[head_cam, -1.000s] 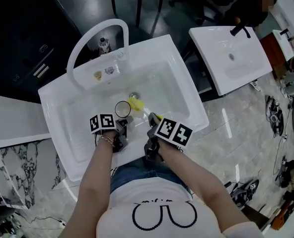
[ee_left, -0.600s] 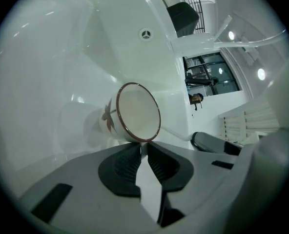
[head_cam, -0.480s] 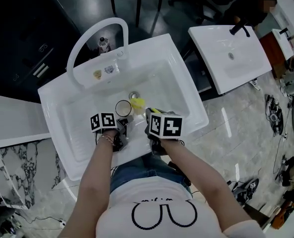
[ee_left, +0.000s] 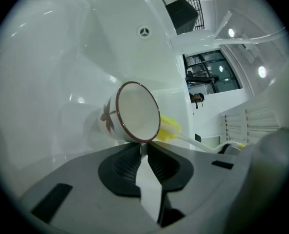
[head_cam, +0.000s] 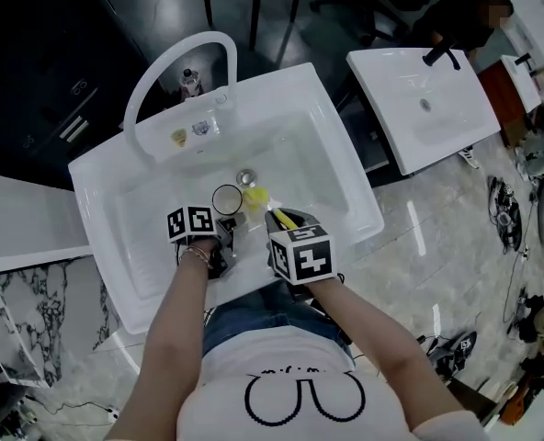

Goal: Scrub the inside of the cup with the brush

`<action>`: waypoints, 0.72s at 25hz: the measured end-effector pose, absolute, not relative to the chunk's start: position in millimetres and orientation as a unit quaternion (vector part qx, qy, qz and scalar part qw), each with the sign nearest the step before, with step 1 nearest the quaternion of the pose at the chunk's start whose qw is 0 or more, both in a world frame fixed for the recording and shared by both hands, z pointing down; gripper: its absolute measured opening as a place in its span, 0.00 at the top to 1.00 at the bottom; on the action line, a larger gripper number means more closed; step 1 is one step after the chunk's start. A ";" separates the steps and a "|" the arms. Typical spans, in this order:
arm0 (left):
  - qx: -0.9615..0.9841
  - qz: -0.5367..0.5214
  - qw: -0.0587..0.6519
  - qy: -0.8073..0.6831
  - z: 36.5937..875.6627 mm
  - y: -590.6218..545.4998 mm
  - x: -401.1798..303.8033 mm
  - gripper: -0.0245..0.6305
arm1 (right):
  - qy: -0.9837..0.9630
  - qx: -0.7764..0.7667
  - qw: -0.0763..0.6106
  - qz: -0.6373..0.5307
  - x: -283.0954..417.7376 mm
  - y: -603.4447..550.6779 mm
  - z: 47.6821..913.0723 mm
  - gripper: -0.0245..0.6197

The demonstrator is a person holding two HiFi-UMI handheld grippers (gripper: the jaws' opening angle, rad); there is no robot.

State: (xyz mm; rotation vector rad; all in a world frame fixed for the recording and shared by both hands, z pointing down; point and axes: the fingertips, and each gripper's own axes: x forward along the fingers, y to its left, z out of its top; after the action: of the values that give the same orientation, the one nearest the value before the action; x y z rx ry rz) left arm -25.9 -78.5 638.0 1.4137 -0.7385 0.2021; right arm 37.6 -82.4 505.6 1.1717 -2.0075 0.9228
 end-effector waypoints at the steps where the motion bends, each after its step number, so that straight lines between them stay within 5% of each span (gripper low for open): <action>1: 0.634 0.095 0.693 -0.331 638.7 -78.1 -25.4 0.88 | -0.760 0.446 0.320 0.349 34.9 -84.4 514.4 0.89; 18: 0.664 0.158 0.658 -0.319 641.0 -71.8 -21.6 0.88 | -0.778 0.375 0.311 0.396 47.1 -54.9 500.0 0.87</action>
State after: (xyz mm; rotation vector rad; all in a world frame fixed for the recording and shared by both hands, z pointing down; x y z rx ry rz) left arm -21.6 -71.8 641.0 1.5031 -0.7233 0.3583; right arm 47.1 -54.9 500.0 0.9886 -2.0547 1.0463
